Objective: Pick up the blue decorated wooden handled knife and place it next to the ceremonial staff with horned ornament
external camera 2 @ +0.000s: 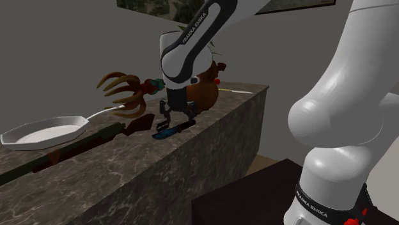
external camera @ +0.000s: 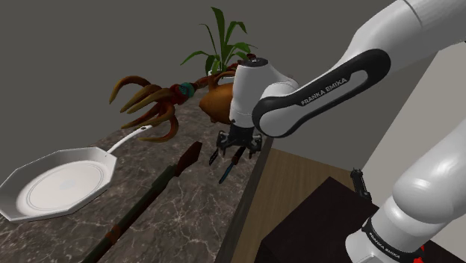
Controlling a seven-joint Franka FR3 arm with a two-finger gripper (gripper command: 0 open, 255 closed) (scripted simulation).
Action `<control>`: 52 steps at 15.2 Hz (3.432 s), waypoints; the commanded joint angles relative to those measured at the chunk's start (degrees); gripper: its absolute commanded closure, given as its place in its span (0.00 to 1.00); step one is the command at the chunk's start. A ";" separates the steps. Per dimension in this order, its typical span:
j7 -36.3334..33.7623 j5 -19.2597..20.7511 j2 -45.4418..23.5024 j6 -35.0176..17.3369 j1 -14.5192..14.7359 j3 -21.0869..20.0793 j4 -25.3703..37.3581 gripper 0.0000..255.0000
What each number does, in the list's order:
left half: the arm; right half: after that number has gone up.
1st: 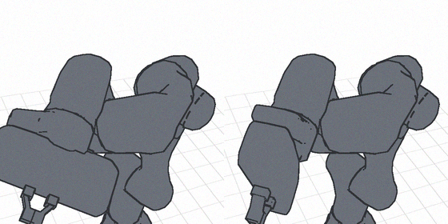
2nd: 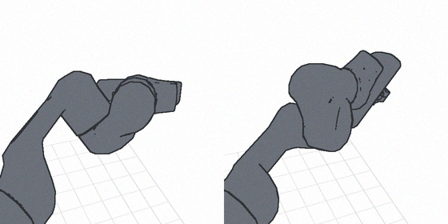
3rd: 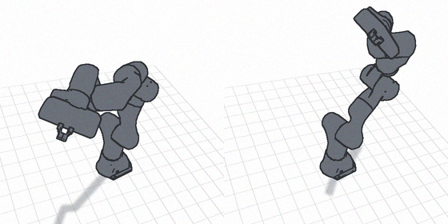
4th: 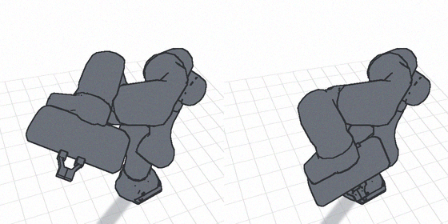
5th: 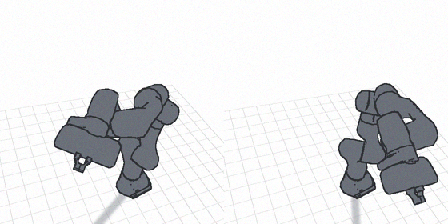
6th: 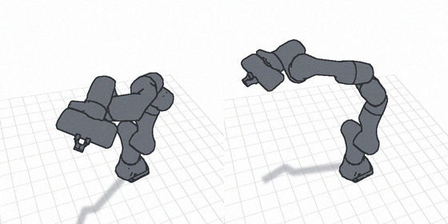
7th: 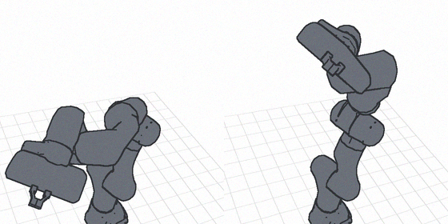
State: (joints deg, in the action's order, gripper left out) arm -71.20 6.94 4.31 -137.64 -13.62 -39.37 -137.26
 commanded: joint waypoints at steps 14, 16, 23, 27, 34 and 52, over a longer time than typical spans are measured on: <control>-3.86 5.14 -4.47 -4.02 -0.67 -0.09 -0.83 1.00; -3.86 5.14 -4.47 -4.02 -0.67 -0.09 -0.83 1.00; -3.11 4.20 -3.71 -3.35 -0.65 -0.13 -0.65 1.00; -0.40 0.82 -0.83 -0.48 -0.43 -0.02 0.24 1.00; 3.25 -3.52 3.48 4.84 0.22 0.79 2.39 1.00; 8.37 -8.54 10.48 18.92 1.26 3.50 10.83 1.00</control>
State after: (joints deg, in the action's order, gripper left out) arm -63.02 -1.41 14.45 -119.50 -12.42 -36.01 -126.91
